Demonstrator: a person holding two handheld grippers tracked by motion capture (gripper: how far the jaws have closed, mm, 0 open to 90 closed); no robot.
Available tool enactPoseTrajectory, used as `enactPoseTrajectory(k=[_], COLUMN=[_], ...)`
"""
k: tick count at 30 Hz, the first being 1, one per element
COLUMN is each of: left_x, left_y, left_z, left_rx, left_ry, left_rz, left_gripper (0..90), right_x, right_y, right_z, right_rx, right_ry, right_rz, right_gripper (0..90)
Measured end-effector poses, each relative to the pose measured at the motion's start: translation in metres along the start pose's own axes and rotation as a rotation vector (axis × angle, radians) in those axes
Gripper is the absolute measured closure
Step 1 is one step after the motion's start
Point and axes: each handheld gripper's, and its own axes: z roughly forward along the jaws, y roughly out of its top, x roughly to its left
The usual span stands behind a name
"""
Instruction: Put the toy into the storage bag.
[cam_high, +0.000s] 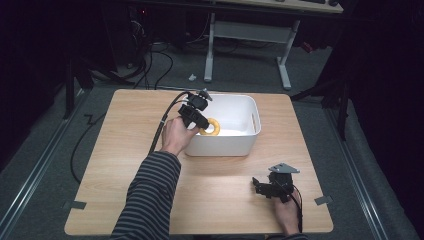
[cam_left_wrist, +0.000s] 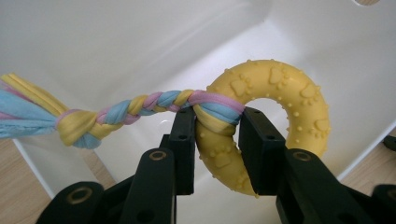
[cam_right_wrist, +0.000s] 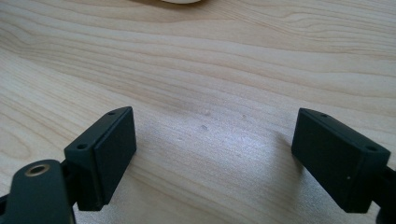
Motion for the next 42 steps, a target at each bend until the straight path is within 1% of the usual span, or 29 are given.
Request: enactPoseTrajectory(k=[5,7,8,10,11,12,13,14,15,16,17,18,19,20,22,23,24,26,28,30,32,34,37,38,39,42], left_x=[0.002,0.003,0.002,0.002,0.001,0.0,0.0,0.0,0.0,0.0,0.001,0.001,0.001,0.002,0.002,0.003,0.004,0.005,0.008,0.01,0.011,0.015,0.019,0.019,0.021,0.023], left_y=[0.0,0.0,0.0,0.0,-0.001,-0.001,-0.002,-0.002,-0.004,-0.004,-0.006,-0.006,-0.007,-0.011,-0.012,-0.016,-0.019,-0.021,-0.028,-0.032,-0.035,-0.043,-0.051,-0.051,-0.056,-0.064], left_z=[-0.001,-0.002,-0.002,-0.002,-0.003,-0.004,-0.007,-0.007,-0.012,-0.012,-0.018,-0.018,-0.022,-0.028,-0.031,-0.038,-0.043,-0.045,-0.056,-0.062,-0.064,-0.07,-0.075,-0.075,-0.078,-0.083], left_rx=[0.004,-0.01,-0.016,-0.016,-0.018,-0.023,-0.036,-0.036,-0.051,-0.051,-0.076,-0.076,-0.095,-0.12,-0.129,-0.157,-0.172,-0.18,-0.211,-0.231,-0.24,-0.259,-0.266,-0.266,-0.273,-0.287], left_ry=[-0.012,-0.03,-0.025,-0.031,-0.038,-0.033,-0.042,-0.042,-0.045,-0.045,-0.049,-0.049,-0.05,-0.048,-0.046,-0.042,-0.039,-0.039,-0.031,-0.027,-0.026,-0.02,-0.003,-0.003,0.0,0.004], left_rz=[-0.005,-0.013,-0.015,-0.012,-0.006,-0.002,-0.005,-0.005,-0.001,-0.001,-0.006,-0.006,-0.01,-0.01,-0.01,-0.012,-0.012,-0.014,-0.013,-0.015,-0.019,-0.027,-0.031,-0.031,-0.034,-0.037], left_gripper=[66.9,63.3,61.3,58.6,58.6,53.4,51.9,50.8,49.6,48.7,47.3,46.4,46.4,44.5,43.4,43.0,42.7,42.2,41.7,41.4,41.2,40.7,39.7,39.7,39.7,39.3], right_x=[0.0,0.0,0.0,0.0,0.0,0.0,0.0,0.0,0.001,0.001,0.0,0.0,0.001,0.001,0.001,0.001,0.001,0.001,0.001,0.001,0.001,0.001,0.001,0.001,0.001,0.001], right_y=[0.0,0.0,0.0,0.0,0.0,0.0,0.0,0.0,0.0,0.0,0.0,0.0,0.0,0.0,0.0,0.0,0.0,0.0,0.0,0.0,0.0,0.0,0.0,0.0,0.0,0.0], right_z=[0.0,0.0,0.0,0.0,0.0,0.0,0.0,0.0,0.0,0.0,0.0,0.0,0.0,0.0,0.0,0.0,0.0,0.0,0.0,0.0,0.0,0.0,0.0,0.0,0.0,0.0], right_rx=[0.0,0.0,0.0,0.0,0.0,0.0,0.001,0.001,0.0,0.0,0.0,0.0,0.0,0.0,0.0,0.001,0.001,0.001,0.001,0.001,0.001,0.001,0.001,0.001,0.001,0.001], right_ry=[0.0,0.0,0.0,0.0,0.0,0.001,0.002,0.002,0.003,0.003,0.003,0.003,0.003,0.003,0.003,0.004,0.004,0.004,0.004,0.004,0.004,0.004,0.003,0.003,0.004,0.004], right_rz=[0.0,0.0,0.0,0.0,0.0,-0.001,0.001,0.001,-0.001,-0.001,-0.003,-0.003,-0.001,-0.001,-0.001,0.0,-0.001,0.0,0.0,0.0,0.001,0.001,0.002,0.002,0.001,0.0], right_gripper=[13.8,13.8,13.8,13.8,13.8,13.8,13.9,13.9,13.9,13.9,13.9,13.9,13.9,13.9,13.9,13.9,13.9,13.9,13.9,13.9,13.9,13.9,13.9,13.9,13.9,13.9])
